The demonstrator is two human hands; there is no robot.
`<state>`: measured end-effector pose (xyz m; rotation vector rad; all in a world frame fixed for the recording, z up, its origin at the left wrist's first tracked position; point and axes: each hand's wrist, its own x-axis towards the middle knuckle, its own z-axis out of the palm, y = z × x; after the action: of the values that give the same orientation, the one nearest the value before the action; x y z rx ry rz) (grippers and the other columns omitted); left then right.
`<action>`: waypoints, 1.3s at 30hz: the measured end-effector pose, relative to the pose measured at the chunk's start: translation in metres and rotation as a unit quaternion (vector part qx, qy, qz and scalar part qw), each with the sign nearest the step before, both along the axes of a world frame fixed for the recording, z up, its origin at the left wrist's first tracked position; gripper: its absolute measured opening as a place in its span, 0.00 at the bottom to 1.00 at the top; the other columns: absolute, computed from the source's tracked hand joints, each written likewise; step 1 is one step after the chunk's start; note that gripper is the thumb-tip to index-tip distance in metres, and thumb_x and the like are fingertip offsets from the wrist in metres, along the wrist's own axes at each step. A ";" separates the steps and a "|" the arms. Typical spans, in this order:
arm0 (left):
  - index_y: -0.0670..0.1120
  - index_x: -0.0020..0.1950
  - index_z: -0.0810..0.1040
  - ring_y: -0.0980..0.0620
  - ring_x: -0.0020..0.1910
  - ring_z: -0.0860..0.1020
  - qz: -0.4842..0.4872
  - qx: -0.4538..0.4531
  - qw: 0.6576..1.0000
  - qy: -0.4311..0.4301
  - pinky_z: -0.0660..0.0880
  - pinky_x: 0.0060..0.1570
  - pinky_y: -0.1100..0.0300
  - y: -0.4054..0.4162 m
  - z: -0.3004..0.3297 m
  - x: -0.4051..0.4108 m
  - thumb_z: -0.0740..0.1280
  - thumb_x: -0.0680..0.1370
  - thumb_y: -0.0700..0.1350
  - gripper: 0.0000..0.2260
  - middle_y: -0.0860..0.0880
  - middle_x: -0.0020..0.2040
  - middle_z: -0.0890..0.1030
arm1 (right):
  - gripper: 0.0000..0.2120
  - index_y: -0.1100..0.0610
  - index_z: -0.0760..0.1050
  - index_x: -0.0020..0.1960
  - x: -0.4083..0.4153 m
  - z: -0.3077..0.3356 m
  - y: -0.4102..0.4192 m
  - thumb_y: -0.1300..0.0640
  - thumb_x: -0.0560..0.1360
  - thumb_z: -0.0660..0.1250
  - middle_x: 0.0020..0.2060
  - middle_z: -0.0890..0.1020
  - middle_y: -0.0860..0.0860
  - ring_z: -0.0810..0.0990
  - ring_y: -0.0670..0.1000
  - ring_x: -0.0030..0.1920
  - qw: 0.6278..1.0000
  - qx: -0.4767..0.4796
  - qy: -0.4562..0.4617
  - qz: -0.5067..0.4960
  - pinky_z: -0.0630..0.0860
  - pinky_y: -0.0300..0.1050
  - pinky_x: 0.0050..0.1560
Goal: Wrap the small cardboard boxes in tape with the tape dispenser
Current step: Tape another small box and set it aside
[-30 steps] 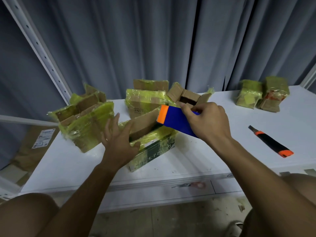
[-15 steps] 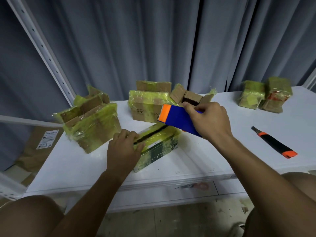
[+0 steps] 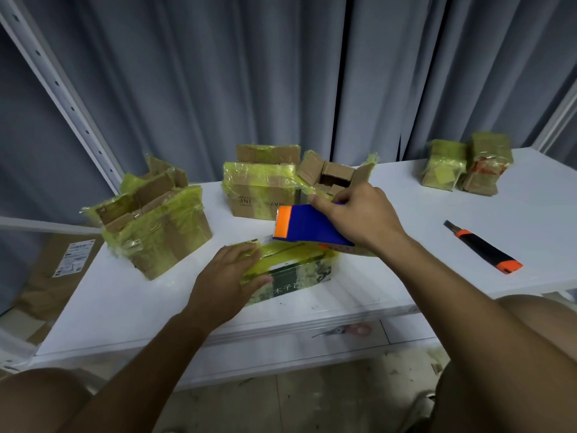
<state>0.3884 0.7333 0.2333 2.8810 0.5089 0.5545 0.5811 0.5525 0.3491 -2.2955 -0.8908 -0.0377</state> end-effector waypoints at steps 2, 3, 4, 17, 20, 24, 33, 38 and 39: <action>0.52 0.69 0.75 0.55 0.66 0.68 -0.019 -0.011 1.000 0.012 0.69 0.59 0.60 0.002 0.001 0.001 0.51 0.75 0.71 0.34 0.55 0.69 0.72 | 0.30 0.58 0.84 0.39 -0.001 0.002 0.002 0.31 0.76 0.64 0.32 0.82 0.52 0.80 0.49 0.36 1.000 0.000 0.008 0.016 0.75 0.47 0.36; 0.52 0.70 0.75 0.55 0.66 0.67 -0.031 -0.026 0.999 0.014 0.69 0.59 0.61 0.002 0.001 0.001 0.51 0.75 0.71 0.34 0.55 0.70 0.70 | 0.30 0.58 0.84 0.39 -0.001 0.003 0.003 0.31 0.75 0.64 0.32 0.83 0.52 0.81 0.50 0.37 1.000 -0.001 0.012 0.023 0.77 0.48 0.37; 0.52 0.71 0.74 0.56 0.67 0.67 -0.038 -0.049 0.998 0.015 0.69 0.59 0.62 0.002 0.002 0.002 0.53 0.76 0.71 0.32 0.54 0.70 0.68 | 0.31 0.59 0.84 0.39 -0.001 0.005 0.004 0.30 0.75 0.64 0.32 0.83 0.52 0.82 0.50 0.37 0.999 -0.003 0.018 0.029 0.78 0.50 0.39; 0.51 0.55 0.83 0.55 0.55 0.73 0.004 -0.208 0.977 -0.046 0.69 0.59 0.54 0.010 0.026 0.011 0.63 0.81 0.53 0.11 0.59 0.51 0.80 | 0.30 0.63 0.85 0.46 0.017 0.028 0.017 0.34 0.74 0.69 0.39 0.85 0.59 0.83 0.53 0.40 0.988 -0.046 0.101 0.103 0.76 0.48 0.40; 0.51 0.55 0.81 0.56 0.54 0.78 0.028 -0.307 0.951 -0.037 0.72 0.52 0.60 0.017 0.032 0.015 0.61 0.82 0.45 0.09 0.57 0.52 0.82 | 0.28 0.60 0.85 0.42 0.017 0.024 0.026 0.33 0.73 0.70 0.35 0.85 0.55 0.83 0.53 0.39 0.984 -0.069 0.110 0.120 0.75 0.47 0.41; 0.49 0.55 0.82 0.55 0.54 0.80 0.009 -0.406 0.914 0.012 0.74 0.55 0.56 0.024 0.040 0.018 0.59 0.84 0.45 0.12 0.52 0.52 0.84 | 0.27 0.58 0.86 0.41 0.016 0.021 0.030 0.33 0.73 0.70 0.34 0.85 0.53 0.84 0.52 0.40 0.981 -0.084 0.110 0.134 0.78 0.48 0.42; 0.47 0.57 0.84 0.54 0.59 0.80 -0.005 -0.499 0.865 0.045 0.73 0.62 0.56 0.024 0.052 0.015 0.63 0.82 0.45 0.11 0.50 0.55 0.84 | 0.29 0.59 0.87 0.46 0.003 0.019 0.043 0.32 0.75 0.67 0.41 0.86 0.56 0.84 0.53 0.44 0.978 -0.088 0.080 0.169 0.79 0.49 0.42; 0.47 0.57 0.84 0.57 0.60 0.79 -0.017 -0.518 0.854 0.037 0.71 0.59 0.61 0.018 0.058 0.010 0.62 0.82 0.41 0.11 0.51 0.56 0.84 | 0.30 0.60 0.87 0.44 0.004 0.016 0.041 0.32 0.74 0.68 0.38 0.85 0.57 0.84 0.53 0.42 0.979 -0.072 0.100 0.164 0.74 0.43 0.36; 0.48 0.57 0.83 0.59 0.59 0.79 -0.024 -0.528 0.848 0.034 0.71 0.57 0.64 0.016 0.061 0.009 0.62 0.82 0.40 0.11 0.52 0.55 0.84 | 0.29 0.59 0.87 0.43 0.003 0.016 0.039 0.32 0.74 0.68 0.38 0.85 0.57 0.84 0.53 0.41 0.978 -0.068 0.104 0.165 0.73 0.42 0.35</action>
<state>0.3979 0.7489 0.2940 1.8372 0.5195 0.0776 0.5843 0.5917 0.3650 -2.1933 -1.1780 0.4122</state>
